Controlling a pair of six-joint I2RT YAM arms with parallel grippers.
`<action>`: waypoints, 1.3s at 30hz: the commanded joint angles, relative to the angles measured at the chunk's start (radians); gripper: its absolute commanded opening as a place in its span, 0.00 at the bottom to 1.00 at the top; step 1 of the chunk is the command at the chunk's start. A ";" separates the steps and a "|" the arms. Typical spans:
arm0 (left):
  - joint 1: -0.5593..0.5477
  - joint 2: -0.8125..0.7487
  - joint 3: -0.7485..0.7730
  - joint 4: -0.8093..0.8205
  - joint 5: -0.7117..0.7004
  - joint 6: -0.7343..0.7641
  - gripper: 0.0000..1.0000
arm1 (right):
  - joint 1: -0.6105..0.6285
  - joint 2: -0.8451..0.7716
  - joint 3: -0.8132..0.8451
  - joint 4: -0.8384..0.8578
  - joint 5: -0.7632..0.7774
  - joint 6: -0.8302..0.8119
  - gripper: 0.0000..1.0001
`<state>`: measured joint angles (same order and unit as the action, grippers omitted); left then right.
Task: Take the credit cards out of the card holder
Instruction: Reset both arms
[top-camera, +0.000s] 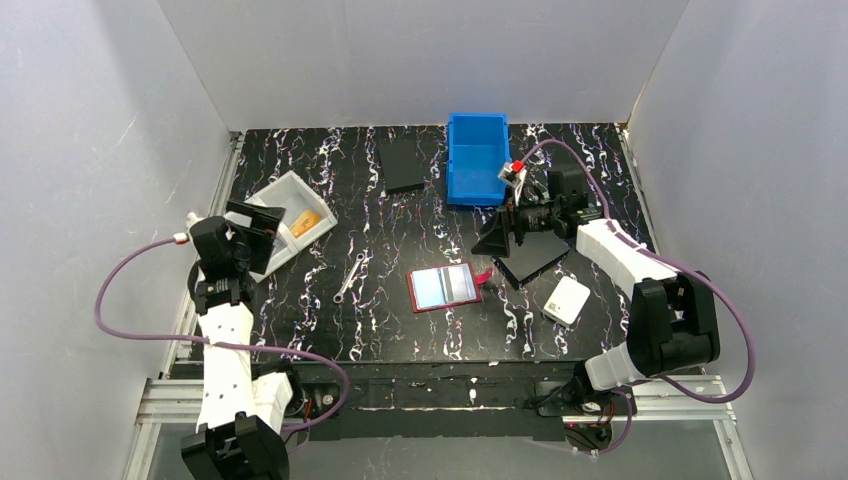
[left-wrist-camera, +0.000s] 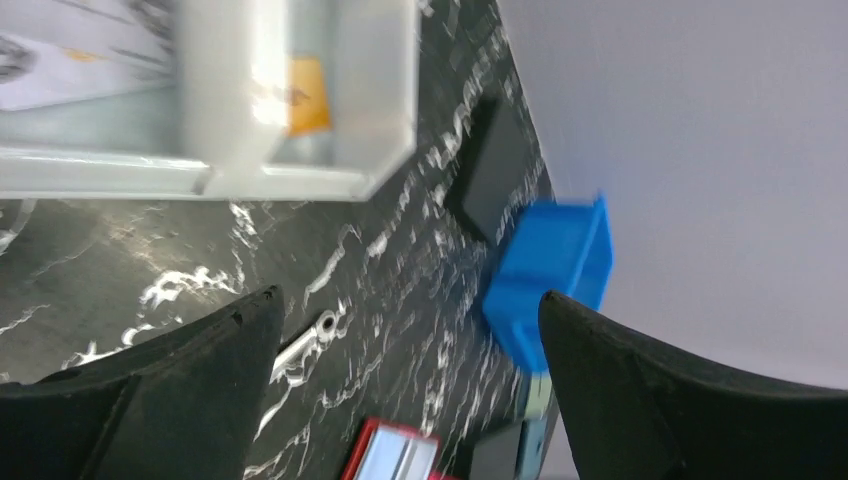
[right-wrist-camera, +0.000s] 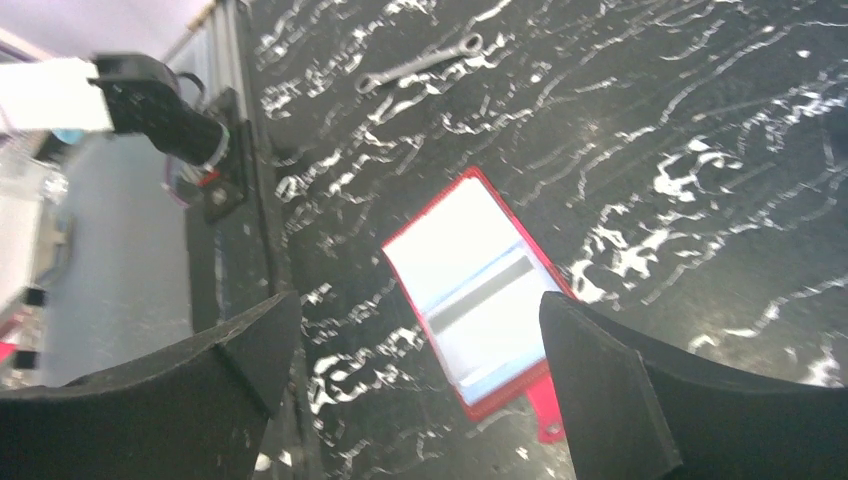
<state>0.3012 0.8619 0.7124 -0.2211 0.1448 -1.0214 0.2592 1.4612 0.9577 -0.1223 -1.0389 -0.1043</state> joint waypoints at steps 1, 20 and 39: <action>0.003 -0.032 -0.042 0.086 0.424 0.203 0.98 | -0.025 -0.061 0.062 -0.234 0.097 -0.335 0.98; -0.270 0.000 0.077 -0.219 0.585 0.521 0.98 | -0.353 -0.241 0.167 -0.380 0.394 -0.138 0.98; -0.348 -0.094 0.220 -0.267 0.552 0.490 0.98 | -0.385 -0.497 0.161 -0.354 0.603 0.122 0.98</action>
<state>-0.0452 0.7685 0.9115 -0.5030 0.6464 -0.4885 -0.1162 1.0092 1.1034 -0.4957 -0.4530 -0.0551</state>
